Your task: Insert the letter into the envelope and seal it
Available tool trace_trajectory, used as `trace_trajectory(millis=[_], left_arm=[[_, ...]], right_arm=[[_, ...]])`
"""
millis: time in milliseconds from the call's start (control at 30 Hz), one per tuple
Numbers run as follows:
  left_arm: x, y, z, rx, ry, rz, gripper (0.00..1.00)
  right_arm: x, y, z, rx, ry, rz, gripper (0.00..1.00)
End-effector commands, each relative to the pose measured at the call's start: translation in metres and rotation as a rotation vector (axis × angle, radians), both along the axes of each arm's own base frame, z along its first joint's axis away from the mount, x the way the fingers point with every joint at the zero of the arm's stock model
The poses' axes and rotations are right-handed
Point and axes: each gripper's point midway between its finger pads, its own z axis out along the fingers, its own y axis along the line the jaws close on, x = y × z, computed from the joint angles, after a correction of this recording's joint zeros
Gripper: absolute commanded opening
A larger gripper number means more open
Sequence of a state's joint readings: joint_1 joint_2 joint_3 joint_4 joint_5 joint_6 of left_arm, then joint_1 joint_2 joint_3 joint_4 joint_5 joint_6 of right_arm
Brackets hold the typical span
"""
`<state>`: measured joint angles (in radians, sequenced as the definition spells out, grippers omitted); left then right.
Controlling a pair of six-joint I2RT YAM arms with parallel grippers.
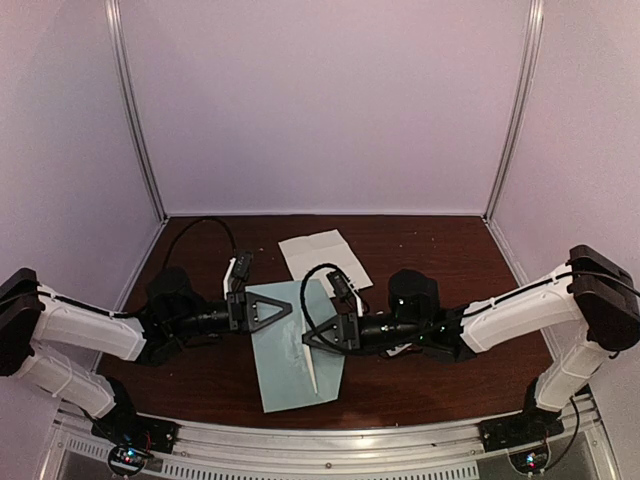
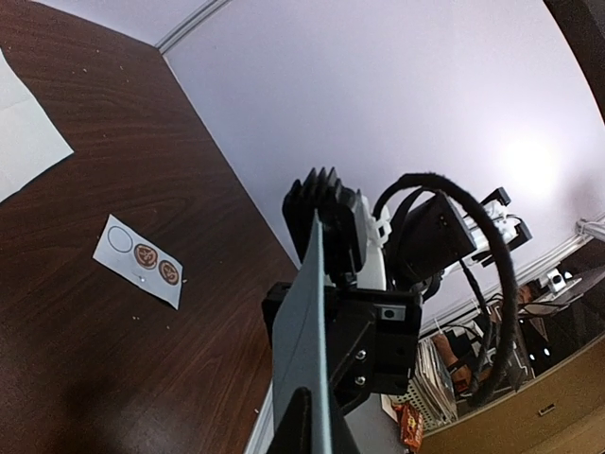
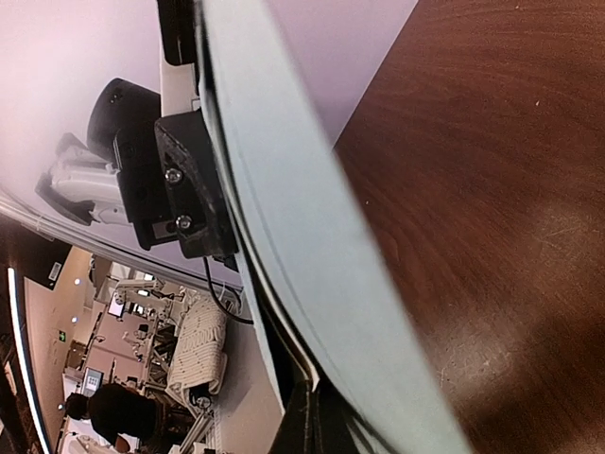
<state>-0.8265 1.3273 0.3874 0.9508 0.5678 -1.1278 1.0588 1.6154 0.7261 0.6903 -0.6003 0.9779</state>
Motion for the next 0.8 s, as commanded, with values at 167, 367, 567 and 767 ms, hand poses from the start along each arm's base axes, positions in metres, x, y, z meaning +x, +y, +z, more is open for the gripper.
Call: trace_trajectory(millis=[167,367,567,767], left_arm=[[-0.002,0.006,0.031,-0.079,-0.092,0.023,0.02],[-0.004,0.004,0.038,-0.092,-0.112,0.007,0.03],[-0.004,0.005,0.036,-0.094,-0.106,0.009,0.03],[-0.004,0.002,0.037,-0.094,-0.110,-0.001,0.03]], right_arm=[[0.012,-0.029,0.026,-0.086,-0.126,-0.124,0.26],[0.013,-0.039,0.006,-0.180,-0.116,-0.145,0.25],[0.016,-0.049,0.009,-0.181,-0.135,-0.184,0.41],[0.007,-0.030,0.009,-0.135,-0.110,-0.108,0.24]])
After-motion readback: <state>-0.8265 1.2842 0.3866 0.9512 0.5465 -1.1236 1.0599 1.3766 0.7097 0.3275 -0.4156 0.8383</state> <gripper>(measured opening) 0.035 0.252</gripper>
